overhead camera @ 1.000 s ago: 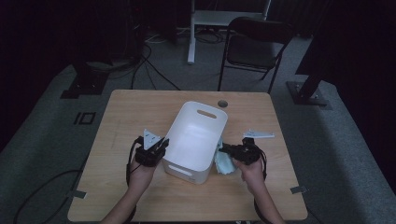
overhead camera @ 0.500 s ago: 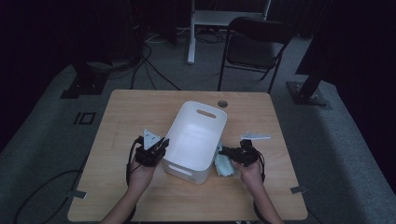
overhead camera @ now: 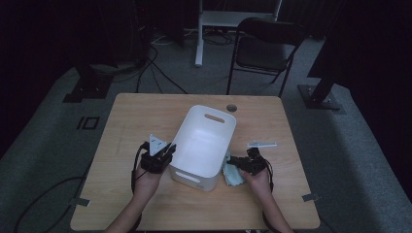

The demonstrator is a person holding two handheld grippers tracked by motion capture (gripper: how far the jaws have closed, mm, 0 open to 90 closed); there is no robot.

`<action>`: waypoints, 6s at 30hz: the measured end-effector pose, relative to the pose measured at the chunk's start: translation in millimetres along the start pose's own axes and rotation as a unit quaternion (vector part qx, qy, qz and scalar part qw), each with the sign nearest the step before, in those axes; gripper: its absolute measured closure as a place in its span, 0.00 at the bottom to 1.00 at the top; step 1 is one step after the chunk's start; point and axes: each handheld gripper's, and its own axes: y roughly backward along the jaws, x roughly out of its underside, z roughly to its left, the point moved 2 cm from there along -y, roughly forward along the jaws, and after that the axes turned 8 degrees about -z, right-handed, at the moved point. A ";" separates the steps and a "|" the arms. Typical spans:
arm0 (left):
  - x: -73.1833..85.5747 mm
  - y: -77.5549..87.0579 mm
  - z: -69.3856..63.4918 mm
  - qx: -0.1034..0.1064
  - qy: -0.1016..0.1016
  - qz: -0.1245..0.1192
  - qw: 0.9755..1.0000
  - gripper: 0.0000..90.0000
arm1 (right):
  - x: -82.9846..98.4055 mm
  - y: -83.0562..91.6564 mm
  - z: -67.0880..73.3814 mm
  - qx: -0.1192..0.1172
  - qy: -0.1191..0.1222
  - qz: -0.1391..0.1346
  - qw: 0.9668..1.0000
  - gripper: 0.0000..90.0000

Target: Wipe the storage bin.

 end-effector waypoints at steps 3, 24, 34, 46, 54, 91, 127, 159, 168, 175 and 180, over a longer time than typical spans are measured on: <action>0.1 0.1 0.1 0.000 0.002 -0.001 1.000 0.93 | 2.8 -2.4 -1.8 0.003 -0.003 0.005 1.000 0.94; -2.0 5.5 6.5 0.034 0.021 -0.007 0.999 0.82 | -7.5 26.2 0.9 0.021 0.010 -0.026 0.999 0.94; 1.0 15.7 2.0 0.075 0.022 -0.009 0.997 0.67 | -5.5 63.7 -14.0 0.048 -0.005 -0.056 0.997 0.94; -2.3 30.0 -3.7 0.084 0.014 -0.020 0.996 0.58 | 1.2 72.7 -19.5 0.054 -0.017 -0.066 0.996 0.94; 2.9 38.3 -11.8 0.130 0.019 -0.014 0.991 0.57 | 3.9 72.1 -23.0 0.057 -0.024 -0.065 0.996 0.94; -36.4 6.8 -2.2 0.200 -0.031 -0.033 0.979 0.57 | 4.7 80.2 -27.4 0.059 -0.028 -0.077 0.995 0.94; -86.1 -119.9 52.4 0.233 -0.015 -0.043 0.971 0.51 | 10.1 76.2 -30.5 0.051 -0.035 -0.069 0.996 0.94; -67.9 -157.9 45.9 0.268 -0.035 -0.013 0.963 0.86 | 13.4 78.7 -36.5 0.055 -0.041 -0.066 0.995 0.94; -62.6 -144.2 55.4 0.242 -0.037 -0.015 0.969 0.90 | 12.8 78.7 -35.2 0.055 -0.040 -0.068 0.995 0.94; -59.9 -134.8 64.1 0.230 -0.033 -0.012 0.972 0.91 | 12.4 78.3 -35.0 0.056 -0.040 -0.068 0.995 0.94; -62.0 -136.0 65.2 0.236 -0.025 -0.018 0.971 0.89 | 12.2 78.7 -34.9 0.057 -0.040 -0.068 0.995 0.94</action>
